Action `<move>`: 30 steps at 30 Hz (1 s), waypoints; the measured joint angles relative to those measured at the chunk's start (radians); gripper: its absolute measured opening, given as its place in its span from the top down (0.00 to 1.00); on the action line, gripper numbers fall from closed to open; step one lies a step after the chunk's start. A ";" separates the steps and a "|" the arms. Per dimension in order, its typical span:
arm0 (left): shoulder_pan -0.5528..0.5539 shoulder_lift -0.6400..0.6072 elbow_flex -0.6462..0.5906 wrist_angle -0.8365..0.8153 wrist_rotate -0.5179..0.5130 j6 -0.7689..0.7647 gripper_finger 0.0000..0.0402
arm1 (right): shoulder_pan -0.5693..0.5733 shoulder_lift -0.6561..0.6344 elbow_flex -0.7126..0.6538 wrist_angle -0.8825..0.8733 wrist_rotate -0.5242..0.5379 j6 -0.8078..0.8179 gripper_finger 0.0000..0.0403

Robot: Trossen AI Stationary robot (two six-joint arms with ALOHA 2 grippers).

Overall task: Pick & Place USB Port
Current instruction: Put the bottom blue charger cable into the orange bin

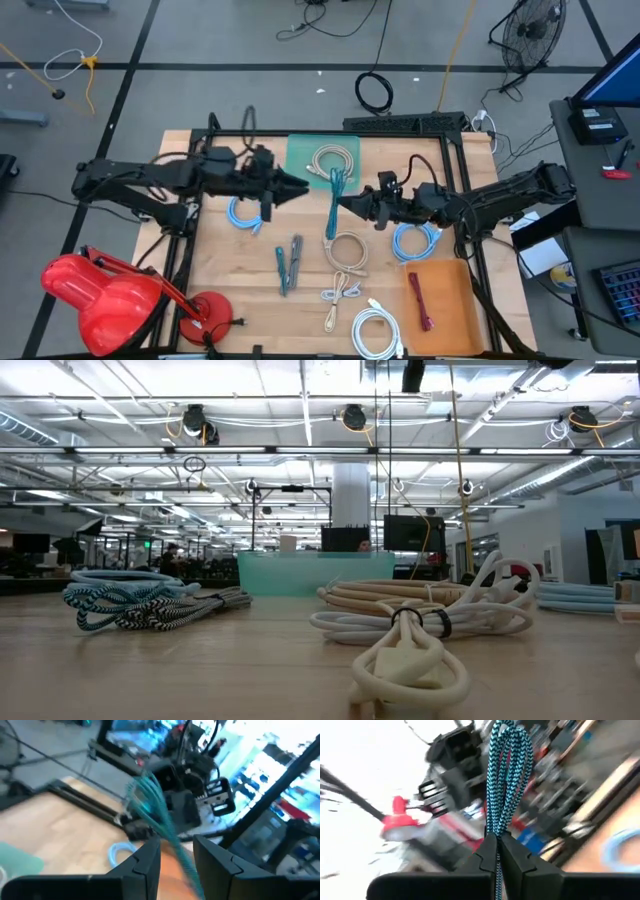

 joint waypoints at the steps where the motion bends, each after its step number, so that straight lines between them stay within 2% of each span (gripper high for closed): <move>1: 0.000 -0.017 0.000 -0.030 -0.014 0.007 0.71 | 0.009 -0.010 0.000 -0.006 -0.043 0.057 1.00; 5: 0.000 -0.060 -0.001 -0.130 -0.067 0.024 0.71 | 0.107 -0.054 0.001 -0.144 -0.182 0.304 1.00; 9: -0.005 -0.080 -0.001 -0.193 -0.102 0.037 0.71 | 0.263 -0.113 0.001 -0.416 -0.195 0.488 1.00; 18: -0.018 -0.080 -0.001 -0.235 -0.109 0.045 0.71 | 0.685 -0.186 0.001 -1.055 0.143 1.017 1.00; 22: -0.029 -0.080 -0.001 -0.257 -0.131 0.043 0.71 | 0.843 -0.177 0.001 -1.277 0.218 1.268 1.00; 25: -0.039 -0.080 -0.001 -0.287 -0.155 0.038 0.71 | 0.887 -0.161 0.001 -1.392 0.124 1.318 1.00; 30: -0.051 -0.080 -0.001 -0.321 -0.164 0.021 0.71 | 0.888 -0.116 0.001 -1.504 -0.025 1.335 1.00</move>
